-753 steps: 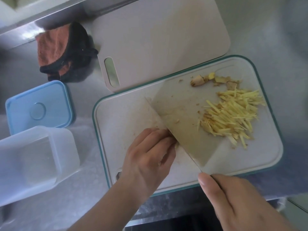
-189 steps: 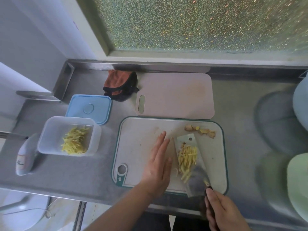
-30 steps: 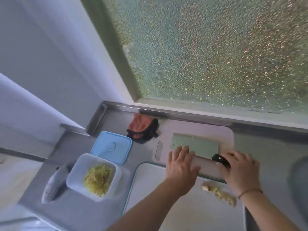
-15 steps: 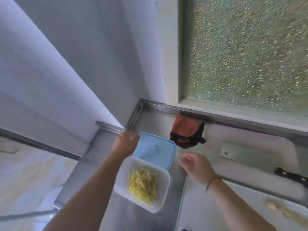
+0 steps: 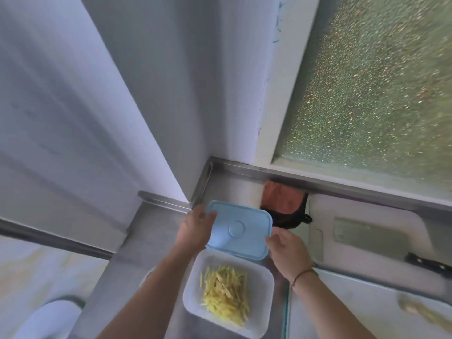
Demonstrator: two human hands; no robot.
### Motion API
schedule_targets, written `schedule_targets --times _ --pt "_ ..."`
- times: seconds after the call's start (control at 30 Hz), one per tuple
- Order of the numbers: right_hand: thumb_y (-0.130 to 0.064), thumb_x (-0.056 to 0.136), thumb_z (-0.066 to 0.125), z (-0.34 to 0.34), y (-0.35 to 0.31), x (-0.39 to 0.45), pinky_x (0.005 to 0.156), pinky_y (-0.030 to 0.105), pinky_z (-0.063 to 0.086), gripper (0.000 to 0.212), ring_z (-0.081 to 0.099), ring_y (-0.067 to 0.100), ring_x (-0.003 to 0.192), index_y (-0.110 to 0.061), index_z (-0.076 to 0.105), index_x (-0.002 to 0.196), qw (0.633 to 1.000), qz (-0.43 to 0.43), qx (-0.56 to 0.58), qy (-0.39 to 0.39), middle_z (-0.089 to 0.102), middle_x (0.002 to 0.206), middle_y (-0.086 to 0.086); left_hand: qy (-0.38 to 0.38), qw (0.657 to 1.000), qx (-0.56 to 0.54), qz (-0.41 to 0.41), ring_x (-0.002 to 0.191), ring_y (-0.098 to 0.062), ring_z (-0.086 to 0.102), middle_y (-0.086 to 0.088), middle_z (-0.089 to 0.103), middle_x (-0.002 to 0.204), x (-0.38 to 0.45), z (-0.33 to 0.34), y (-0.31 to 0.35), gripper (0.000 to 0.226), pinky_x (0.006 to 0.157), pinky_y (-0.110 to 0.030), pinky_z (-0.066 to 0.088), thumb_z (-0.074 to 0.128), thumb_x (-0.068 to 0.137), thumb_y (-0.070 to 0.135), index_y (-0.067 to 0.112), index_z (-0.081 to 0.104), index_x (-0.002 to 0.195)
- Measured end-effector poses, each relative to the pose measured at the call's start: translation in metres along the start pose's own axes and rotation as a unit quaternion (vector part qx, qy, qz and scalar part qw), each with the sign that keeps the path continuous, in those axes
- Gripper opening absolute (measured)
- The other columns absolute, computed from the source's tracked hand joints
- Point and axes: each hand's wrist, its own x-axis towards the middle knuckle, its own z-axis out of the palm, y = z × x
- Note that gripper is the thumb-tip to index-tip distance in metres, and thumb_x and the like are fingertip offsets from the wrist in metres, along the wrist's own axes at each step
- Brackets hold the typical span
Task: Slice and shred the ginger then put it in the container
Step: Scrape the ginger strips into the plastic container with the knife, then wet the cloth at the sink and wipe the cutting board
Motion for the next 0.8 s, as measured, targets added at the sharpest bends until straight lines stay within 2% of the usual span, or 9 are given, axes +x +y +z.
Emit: schedule_targets --times 0.1,0.2,0.23,0.33,0.4,0.47,0.57,0.67,0.8 --pt "-0.035 0.094 0.053 -0.012 -0.013 -0.019 0.076 0.036 0.055 0.024 0.067 0.013 0.078 -0.016 0.068 0.095 0.990 -0.017 0.102 0.099 0.070 0.079 0.002 0.034 0.988 -0.148 0.040 0.092 -0.026 0.071 -0.004 0.075 0.091 -0.021 -0.009 0.004 0.048 0.083 -0.039 0.053 0.045 0.092 0.063 0.023 0.072 0.094" --pt "-0.028 0.096 0.053 -0.021 -0.020 -0.046 0.074 0.027 0.056 0.030 0.069 0.008 0.073 -0.009 0.067 0.078 0.964 -0.002 0.236 0.125 0.071 0.072 0.005 0.030 0.940 -0.339 -0.001 0.096 -0.014 0.072 0.000 0.077 0.097 -0.050 -0.017 -0.004 0.043 0.087 -0.033 0.054 0.053 0.098 0.057 0.021 0.076 0.097" --pt "-0.026 0.094 0.057 -0.023 -0.019 -0.056 0.074 0.024 0.055 0.024 0.070 0.009 0.075 -0.013 0.068 0.076 0.962 -0.007 0.242 0.128 0.072 0.073 0.001 0.033 0.938 -0.344 0.004 0.097 -0.014 0.072 -0.001 0.078 0.097 -0.059 -0.019 -0.010 0.041 0.089 -0.032 0.054 0.059 0.094 0.058 0.022 0.078 0.098" --pt "-0.009 0.081 0.074 -0.022 -0.007 -0.081 0.067 0.012 0.051 0.012 0.069 0.005 0.072 -0.019 0.070 0.076 0.967 -0.024 0.222 0.123 0.073 0.074 -0.010 0.062 0.972 -0.214 0.073 0.098 -0.006 0.072 0.014 0.078 0.096 -0.088 -0.023 -0.033 0.010 0.087 -0.016 0.051 0.071 0.094 0.032 0.029 0.078 0.100" --pt "0.005 0.074 0.076 -0.016 0.004 -0.096 0.066 0.011 0.052 0.019 0.069 0.010 0.069 -0.012 0.069 0.078 0.961 -0.031 0.252 0.106 0.074 0.074 0.001 0.083 0.981 -0.154 0.087 0.097 -0.001 0.070 0.021 0.076 0.096 -0.104 -0.023 -0.048 0.024 0.087 -0.011 0.050 0.076 0.089 0.013 0.028 0.074 0.108" --pt "0.011 0.069 0.078 -0.006 0.012 -0.111 0.066 0.014 0.053 0.028 0.068 0.016 0.069 -0.014 0.069 0.079 0.962 -0.042 0.256 0.088 0.072 0.075 0.008 0.111 0.986 -0.086 0.092 0.093 -0.002 0.069 0.019 0.074 0.097 -0.119 -0.018 -0.063 0.036 0.088 -0.022 0.051 0.081 0.084 0.013 0.029 0.072 0.115" --pt "-0.004 0.062 0.079 0.007 0.025 -0.126 0.064 0.012 0.050 0.040 0.066 0.008 0.067 -0.033 0.067 0.085 0.970 -0.108 0.173 0.131 0.070 0.079 -0.006 0.160 0.979 -0.011 0.127 0.087 0.001 0.058 0.010 0.069 0.094 -0.135 -0.007 -0.081 0.043 0.082 -0.015 0.042 0.085 0.077 0.007 0.022 0.074 0.116" --pt "-0.009 0.055 0.072 0.016 0.031 -0.138 0.064 0.006 0.045 0.052 0.060 0.001 0.066 -0.047 0.060 0.089 0.970 -0.163 0.099 0.148 0.063 0.088 -0.019 0.169 0.974 -0.037 0.146 0.098 0.001 0.058 0.001 0.073 0.109 -0.145 0.003 -0.090 0.044 0.094 -0.003 0.035 0.085 0.076 0.000 0.015 0.073 0.116" --pt "-0.005 0.055 0.070 0.020 0.032 -0.142 0.067 0.000 0.040 0.046 0.056 -0.004 0.068 -0.036 0.059 0.086 0.960 -0.208 0.066 0.177 0.061 0.086 -0.009 0.161 0.977 -0.077 0.117 0.090 -0.003 0.065 0.014 0.071 0.102 -0.148 0.005 -0.099 0.047 0.090 -0.026 0.051 0.080 0.081 0.010 0.044 0.061 0.107"
